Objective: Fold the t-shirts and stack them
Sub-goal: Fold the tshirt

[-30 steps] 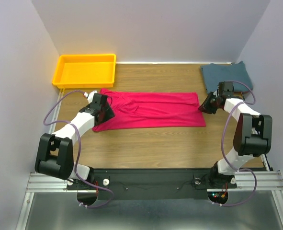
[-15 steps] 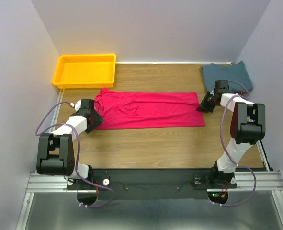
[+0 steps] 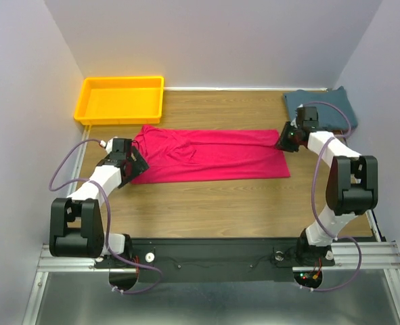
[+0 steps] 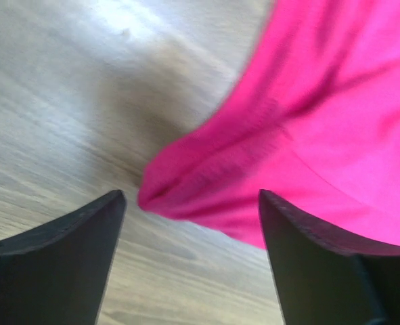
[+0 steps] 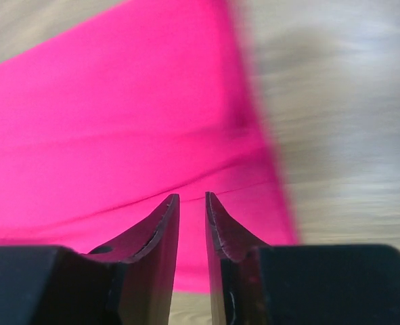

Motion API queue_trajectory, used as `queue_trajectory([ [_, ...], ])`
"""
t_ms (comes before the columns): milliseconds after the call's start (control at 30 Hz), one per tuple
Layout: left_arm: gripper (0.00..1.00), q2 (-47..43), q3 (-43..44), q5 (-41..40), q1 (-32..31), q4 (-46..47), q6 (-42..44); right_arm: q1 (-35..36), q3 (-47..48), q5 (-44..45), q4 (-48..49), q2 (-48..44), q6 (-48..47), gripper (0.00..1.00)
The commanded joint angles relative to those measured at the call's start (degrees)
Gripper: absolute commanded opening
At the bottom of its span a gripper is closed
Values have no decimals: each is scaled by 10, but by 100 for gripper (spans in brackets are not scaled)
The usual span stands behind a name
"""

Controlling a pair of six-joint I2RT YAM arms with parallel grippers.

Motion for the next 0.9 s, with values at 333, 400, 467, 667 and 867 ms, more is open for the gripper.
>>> queue_trajectory([
  [333, 94, 11, 115, -46, -142, -49, 27, 148, -36, -15, -38, -62, -32, 35],
  [400, 94, 31, 123, -48, -144, -47, 26, 150, -41, -5, -48, -59, -35, 36],
  [467, 93, 46, 140, -50, -146, -40, 30, 154, -48, 8, -57, -60, -37, 36],
  [667, 94, 126, 183, -66, -145, -30, 44, 157, -86, 41, -75, -61, -28, 42],
  [867, 94, 184, 192, -70, -146, -24, 49, 158, -117, 79, -85, -51, -32, 44],
])
